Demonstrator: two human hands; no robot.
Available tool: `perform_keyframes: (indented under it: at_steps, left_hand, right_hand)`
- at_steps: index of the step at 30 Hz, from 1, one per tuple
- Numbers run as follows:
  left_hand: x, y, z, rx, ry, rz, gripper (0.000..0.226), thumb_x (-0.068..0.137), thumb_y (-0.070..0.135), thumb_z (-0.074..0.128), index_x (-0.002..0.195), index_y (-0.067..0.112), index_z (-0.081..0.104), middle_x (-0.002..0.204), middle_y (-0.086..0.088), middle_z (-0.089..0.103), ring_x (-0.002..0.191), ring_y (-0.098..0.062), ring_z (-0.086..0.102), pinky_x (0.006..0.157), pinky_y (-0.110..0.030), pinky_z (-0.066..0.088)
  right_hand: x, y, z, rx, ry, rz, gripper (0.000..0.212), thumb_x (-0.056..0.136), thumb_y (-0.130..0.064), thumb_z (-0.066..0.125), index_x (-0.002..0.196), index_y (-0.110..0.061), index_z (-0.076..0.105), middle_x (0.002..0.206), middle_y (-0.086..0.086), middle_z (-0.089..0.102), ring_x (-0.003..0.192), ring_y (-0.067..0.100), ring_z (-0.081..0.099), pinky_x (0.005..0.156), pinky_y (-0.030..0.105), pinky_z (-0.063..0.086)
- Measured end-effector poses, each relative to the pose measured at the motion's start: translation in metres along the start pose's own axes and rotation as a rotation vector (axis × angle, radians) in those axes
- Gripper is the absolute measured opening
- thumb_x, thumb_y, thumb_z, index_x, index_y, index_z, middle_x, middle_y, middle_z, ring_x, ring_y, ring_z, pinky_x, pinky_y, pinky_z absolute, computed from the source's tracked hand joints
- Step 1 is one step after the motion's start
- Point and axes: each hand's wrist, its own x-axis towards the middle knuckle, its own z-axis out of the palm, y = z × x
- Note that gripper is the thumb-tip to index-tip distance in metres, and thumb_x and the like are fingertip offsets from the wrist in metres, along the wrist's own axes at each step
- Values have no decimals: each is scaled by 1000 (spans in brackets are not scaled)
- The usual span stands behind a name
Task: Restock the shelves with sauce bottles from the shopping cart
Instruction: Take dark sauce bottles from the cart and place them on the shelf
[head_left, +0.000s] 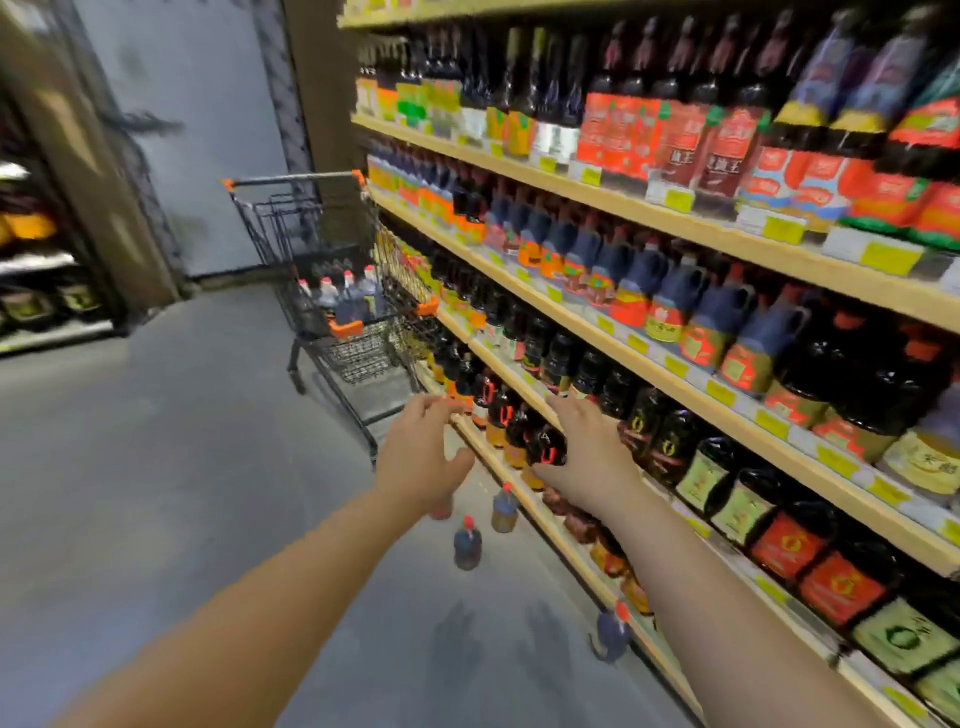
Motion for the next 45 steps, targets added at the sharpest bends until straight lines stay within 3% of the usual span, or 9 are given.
perform_keyframes:
  at_steps: [6,15,21,23,27,32,36,38,45]
  left_hand:
    - [42,-55,-25,-14,-34,-122,49,82,29,61,130,24,49,137,0,37,126,-22,39,102,-39,42]
    - [157,-135,-47,198,-22,-266,65,81,38,62,139,25,36,148,-3,26,134,-27,33,107,-40,34]
    - [223,-206,-42,500,-305,-429,86,79,50,62,149,29,15,159,-7,0,145,-30,11,116,-49,17]
    - [240,-233,-40,497,-364,-511,86,79,50,62,148,29,16,159,-9,2,145,-31,10,116,-51,16]
    - [275,-289,-35,450,-481,-649,88,80,55,59,150,27,12,158,-10,7,143,-34,19,115,-50,20]
    - [338,-373,-43,336,-573,-695,81,83,51,58,149,22,21,152,-9,24,136,-32,33,110,-44,34]
    - [403,-432,-61,379,-563,-676,73,85,45,56,147,20,26,149,-9,28,134,-32,36,108,-44,36]
    - [437,-451,-71,376,-567,-656,71,87,45,54,147,21,25,150,-8,27,134,-31,34,108,-43,35]
    - [564,-486,-81,224,-551,-504,59,88,40,55,142,24,36,145,-1,42,130,-22,44,105,-34,39]
  right_hand:
    - [79,-43,29,6,-92,-59,78,81,-38,69,146,-28,27,151,0,27,137,24,31,102,42,42]
    - [249,-80,73,0,-213,-219,81,78,-37,71,146,-26,29,151,1,30,134,24,37,102,41,43]
    - [373,-102,109,-264,-522,-278,104,70,-45,75,151,-32,10,158,4,12,140,34,26,105,52,38]
    - [408,-110,122,-311,-570,-278,103,73,-43,74,152,-31,9,158,6,11,140,35,25,106,51,38]
    - [467,-128,158,-326,-688,-351,90,76,-36,73,150,-23,23,154,10,24,138,30,31,108,40,37]
    - [541,-156,210,-319,-750,-333,81,78,-39,71,146,-18,32,151,8,33,137,26,34,108,33,34]
    - [603,-187,238,-317,-789,-287,75,78,-32,71,143,-17,37,145,6,43,130,24,44,101,30,39]
    - [632,-205,242,-300,-775,-288,74,80,-27,68,145,-19,33,148,4,39,134,23,40,104,31,37]
    - [733,-252,232,-193,-823,-288,62,85,-36,66,140,-23,40,143,-1,46,127,19,47,105,33,39]
